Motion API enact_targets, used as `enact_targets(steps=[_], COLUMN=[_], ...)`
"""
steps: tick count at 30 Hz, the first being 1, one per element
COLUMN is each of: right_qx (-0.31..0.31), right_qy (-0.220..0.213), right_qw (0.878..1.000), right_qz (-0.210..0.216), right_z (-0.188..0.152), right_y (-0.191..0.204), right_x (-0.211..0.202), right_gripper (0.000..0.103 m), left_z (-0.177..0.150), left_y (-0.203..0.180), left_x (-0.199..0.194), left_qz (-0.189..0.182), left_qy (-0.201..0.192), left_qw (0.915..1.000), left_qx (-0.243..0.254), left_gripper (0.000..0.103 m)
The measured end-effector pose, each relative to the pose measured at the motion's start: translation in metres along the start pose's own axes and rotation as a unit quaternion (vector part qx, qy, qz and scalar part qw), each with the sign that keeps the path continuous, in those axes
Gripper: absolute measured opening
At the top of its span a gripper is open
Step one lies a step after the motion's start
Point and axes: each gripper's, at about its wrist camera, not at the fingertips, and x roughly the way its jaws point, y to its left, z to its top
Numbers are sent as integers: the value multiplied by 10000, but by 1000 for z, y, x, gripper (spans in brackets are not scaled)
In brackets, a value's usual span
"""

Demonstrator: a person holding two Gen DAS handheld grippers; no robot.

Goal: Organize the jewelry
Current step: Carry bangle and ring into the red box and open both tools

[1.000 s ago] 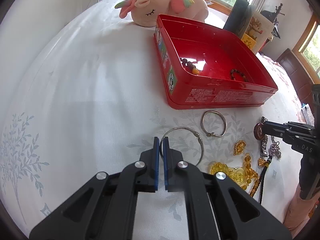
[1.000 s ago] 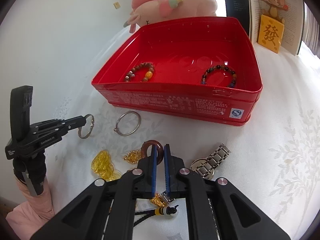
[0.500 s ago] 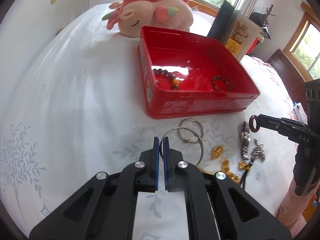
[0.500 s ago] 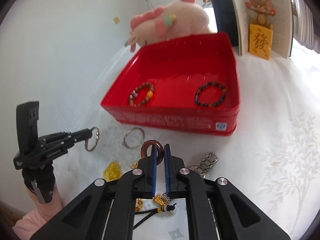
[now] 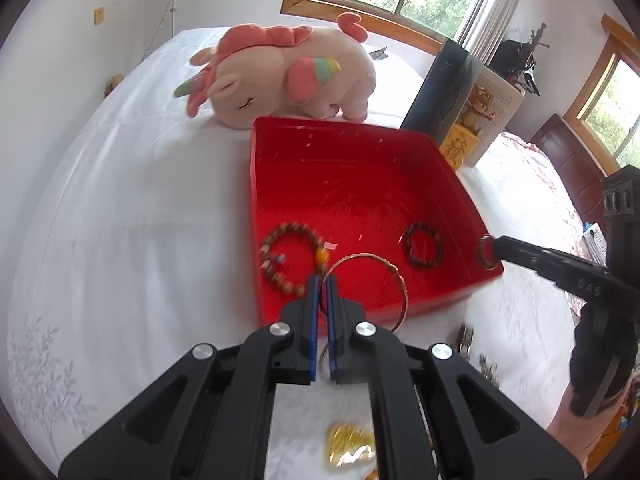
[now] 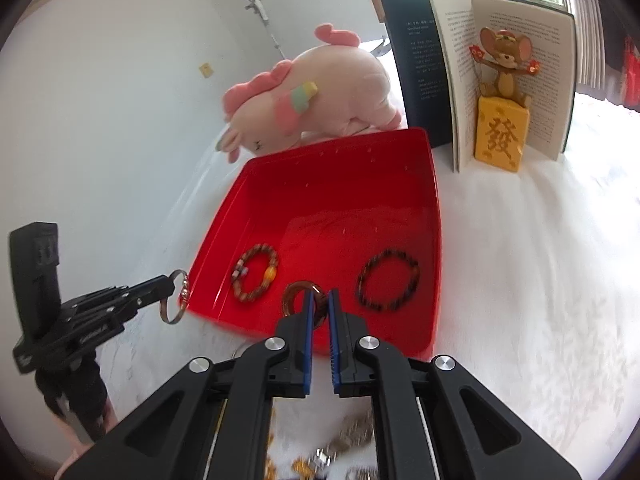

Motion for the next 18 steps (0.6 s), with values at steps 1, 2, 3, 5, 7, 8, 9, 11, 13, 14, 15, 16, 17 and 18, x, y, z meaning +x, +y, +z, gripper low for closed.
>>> enact_targets(steps=[1,2,3,5,7,8,9,11,13,14,15,16,17,18], right_qx=[16,41,46,36,37,42,53,61,66,69,60,51,0,-23], right_qy=[44,94,125,226,341,396,454,578,674,705,731,743,742,748], right_qw=[10000,9999,9999,9997,9993,9990,9987,9976,9966,9963,9959,9958,9957,9956], right_qz=[27,52,32,-74,-174,-193,-229,-368,-473,-489,-521,-542,-559,-571], right_z=[4,9,14,21,27,29,31,34,34,34,34,34,33,33], right_y=[-1,-1,-1,0,0,-1,-2,-5,-8,-9,-10,-11,-9,-9], right_x=[5,13,22,40,60,68,77,92,103,106,109,111,112,113], right_gripper=[7,7,7,7,7,7,7,7,7,7,7,7,7,7], left_z=[7,12,15,24,31,33,36,39,43,45,46,47,47,48], left_y=[-3,-6,-7,-7,-6,-4,-2,1,0,0,0,0,-1,-2], left_x=[9,16,23,42,63,71,80,93,100,102,104,107,110,113], left_qz=[26,54,73,204,290,289,290,378,461,462,434,404,410,420], left_qy=[29,56,78,132,264,327,393,469,418,436,464,490,514,530], left_qw=[10000,10000,9999,9997,9992,9990,9987,9980,9980,9979,9979,9979,9978,9977], left_qx=[7,8,0,-29,-80,-117,-150,-169,-86,-80,-86,-91,-75,-46], left_gripper=[2,2,2,2,2,2,2,3,3,3,3,3,3,3])
